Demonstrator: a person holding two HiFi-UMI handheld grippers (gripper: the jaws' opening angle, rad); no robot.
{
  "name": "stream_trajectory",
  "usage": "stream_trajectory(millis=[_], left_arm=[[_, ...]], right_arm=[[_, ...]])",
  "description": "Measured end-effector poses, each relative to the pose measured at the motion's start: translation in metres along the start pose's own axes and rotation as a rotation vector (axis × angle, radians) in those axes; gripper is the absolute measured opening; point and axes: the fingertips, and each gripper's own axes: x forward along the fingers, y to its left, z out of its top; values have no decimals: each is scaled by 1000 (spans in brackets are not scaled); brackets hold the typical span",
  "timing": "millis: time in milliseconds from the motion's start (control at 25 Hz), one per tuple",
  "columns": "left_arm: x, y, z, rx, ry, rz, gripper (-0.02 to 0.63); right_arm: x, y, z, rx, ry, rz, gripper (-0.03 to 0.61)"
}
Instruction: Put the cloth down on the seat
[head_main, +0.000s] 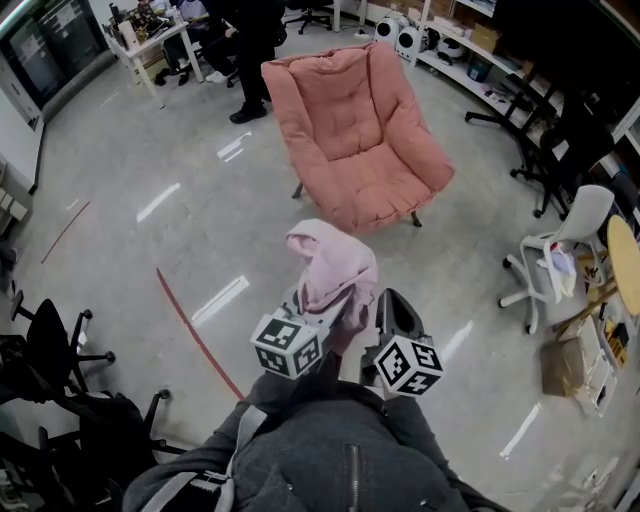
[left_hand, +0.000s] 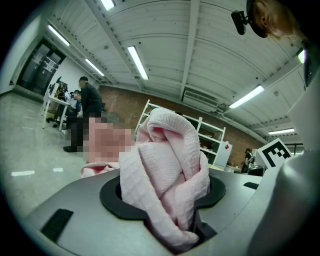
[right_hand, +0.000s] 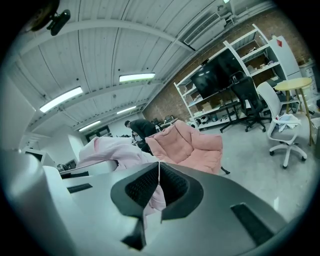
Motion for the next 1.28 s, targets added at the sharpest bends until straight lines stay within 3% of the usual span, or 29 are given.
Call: stream_trajectory(millis=[320,880,1280], left_arm=[[43,23,13,3,23,-14,236],[121,93,66,-3,7,14,236],[195,139,109,-27,0,-16,236]], right_arm=[[43,-16,17,16,-1,-8,11],[148,-19,61,1,26,17,11],[229,-34,104,-8,28,-6,11]])
